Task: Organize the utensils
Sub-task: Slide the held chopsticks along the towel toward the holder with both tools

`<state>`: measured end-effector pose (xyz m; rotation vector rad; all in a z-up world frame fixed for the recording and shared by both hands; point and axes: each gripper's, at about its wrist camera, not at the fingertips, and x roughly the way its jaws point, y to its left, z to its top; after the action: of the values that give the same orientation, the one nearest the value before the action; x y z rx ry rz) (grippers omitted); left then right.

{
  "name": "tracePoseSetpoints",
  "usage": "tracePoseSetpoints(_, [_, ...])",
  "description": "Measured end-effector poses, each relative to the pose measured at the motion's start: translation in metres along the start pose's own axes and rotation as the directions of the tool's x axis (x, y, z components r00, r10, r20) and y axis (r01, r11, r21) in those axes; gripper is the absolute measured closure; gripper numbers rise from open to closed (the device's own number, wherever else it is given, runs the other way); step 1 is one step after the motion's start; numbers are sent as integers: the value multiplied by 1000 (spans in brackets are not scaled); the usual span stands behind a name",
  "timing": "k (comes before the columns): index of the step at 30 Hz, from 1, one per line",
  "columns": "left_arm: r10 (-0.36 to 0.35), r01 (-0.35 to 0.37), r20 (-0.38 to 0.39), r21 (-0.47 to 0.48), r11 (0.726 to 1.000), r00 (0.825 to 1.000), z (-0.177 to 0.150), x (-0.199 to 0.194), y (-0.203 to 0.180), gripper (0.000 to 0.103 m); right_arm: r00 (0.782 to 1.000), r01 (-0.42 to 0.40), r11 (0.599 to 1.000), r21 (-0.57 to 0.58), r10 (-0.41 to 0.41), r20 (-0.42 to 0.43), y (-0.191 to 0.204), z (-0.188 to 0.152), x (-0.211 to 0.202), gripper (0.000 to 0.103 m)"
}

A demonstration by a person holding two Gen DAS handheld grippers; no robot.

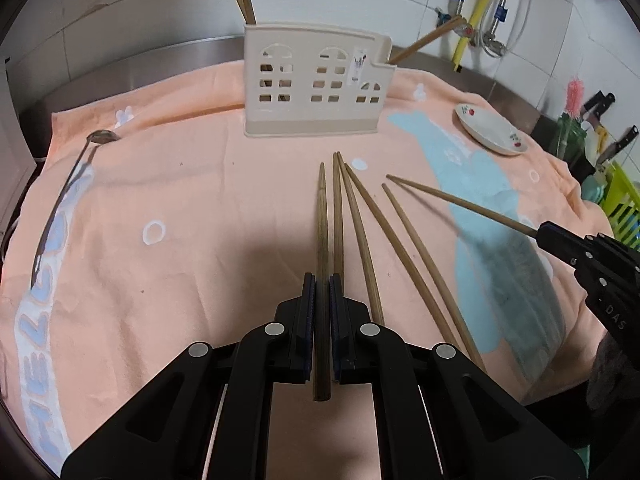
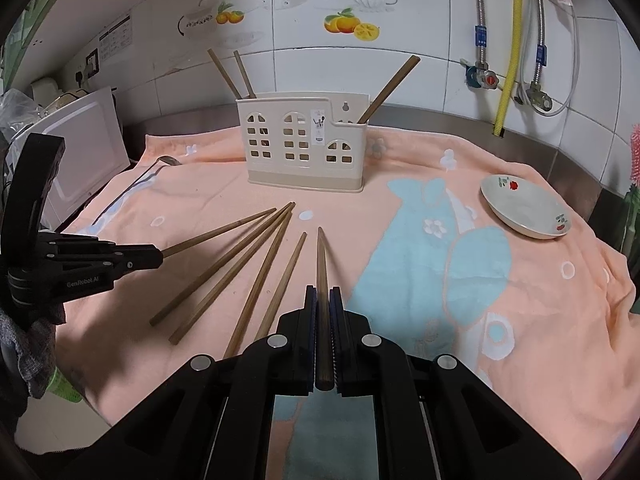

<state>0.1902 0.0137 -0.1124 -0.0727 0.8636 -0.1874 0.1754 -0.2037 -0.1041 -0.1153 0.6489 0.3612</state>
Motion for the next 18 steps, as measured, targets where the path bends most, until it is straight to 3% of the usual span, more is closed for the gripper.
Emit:
tracePoseSetpoints(7, [-16,15,86,13,1000,996,16,-22,-4,97,999,-18,1000,6,18,33,-2,19,-5,96])
tracePoseSetpoints(18, [-28,26,120,20,999,992,41,-32,-3,97,996,-64,998,-18,64,59,4,63,5,97])
